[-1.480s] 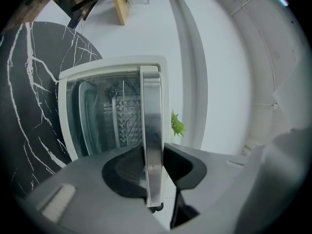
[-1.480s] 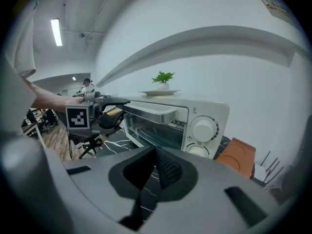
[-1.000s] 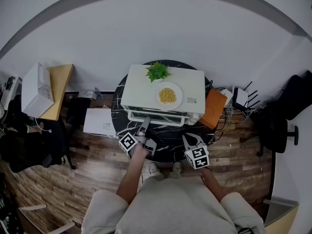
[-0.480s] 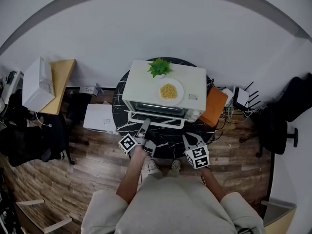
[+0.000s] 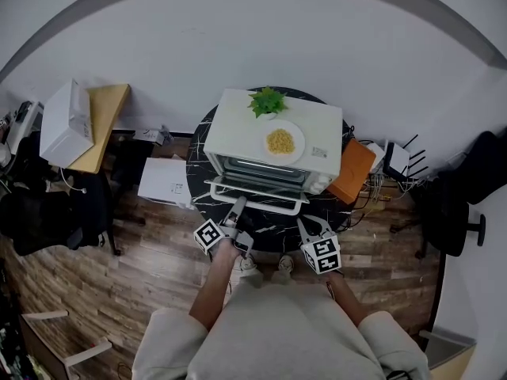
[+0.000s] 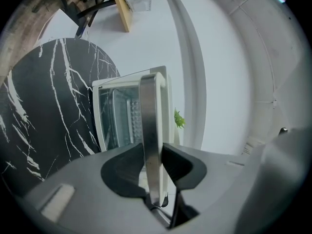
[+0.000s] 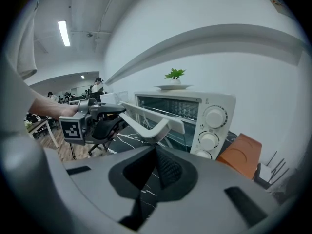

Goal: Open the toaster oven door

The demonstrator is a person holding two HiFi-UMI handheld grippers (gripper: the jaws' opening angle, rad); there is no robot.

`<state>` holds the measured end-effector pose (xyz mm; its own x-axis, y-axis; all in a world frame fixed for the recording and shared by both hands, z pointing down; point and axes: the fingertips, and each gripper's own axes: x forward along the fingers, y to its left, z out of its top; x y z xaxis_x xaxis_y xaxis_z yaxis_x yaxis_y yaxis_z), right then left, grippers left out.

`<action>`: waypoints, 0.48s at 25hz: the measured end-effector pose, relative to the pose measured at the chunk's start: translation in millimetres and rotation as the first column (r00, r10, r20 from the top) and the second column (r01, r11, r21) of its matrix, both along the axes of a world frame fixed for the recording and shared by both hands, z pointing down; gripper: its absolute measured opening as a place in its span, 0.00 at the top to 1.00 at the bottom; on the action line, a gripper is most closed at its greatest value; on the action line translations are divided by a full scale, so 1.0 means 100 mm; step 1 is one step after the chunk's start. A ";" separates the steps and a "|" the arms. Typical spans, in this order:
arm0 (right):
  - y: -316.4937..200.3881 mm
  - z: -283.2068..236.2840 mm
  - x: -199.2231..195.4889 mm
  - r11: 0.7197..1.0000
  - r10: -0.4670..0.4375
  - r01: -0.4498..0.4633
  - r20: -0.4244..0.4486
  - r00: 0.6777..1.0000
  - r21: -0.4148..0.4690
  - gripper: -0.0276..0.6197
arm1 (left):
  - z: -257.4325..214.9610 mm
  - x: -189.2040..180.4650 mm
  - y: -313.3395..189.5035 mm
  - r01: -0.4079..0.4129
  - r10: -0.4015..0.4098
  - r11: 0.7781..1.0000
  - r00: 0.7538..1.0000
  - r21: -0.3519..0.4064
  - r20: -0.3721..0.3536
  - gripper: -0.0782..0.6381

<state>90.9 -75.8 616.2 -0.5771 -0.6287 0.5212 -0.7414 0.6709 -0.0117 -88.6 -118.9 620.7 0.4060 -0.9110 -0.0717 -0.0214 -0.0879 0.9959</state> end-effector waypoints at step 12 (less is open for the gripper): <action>0.11 0.06 -0.04 0.999 -0.039 0.039 -0.005 0.999 -0.014 0.94 | 0.12 -0.02 0.16 0.014 -0.013 1.000 1.000 -0.022 0.005 0.73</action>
<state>86.9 -64.4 622.4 -0.5985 -0.5983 0.5327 -0.7145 0.6994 -0.0173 -91.1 -103.3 632.8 0.3940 -0.9177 -0.0500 -0.0272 -0.0661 0.9974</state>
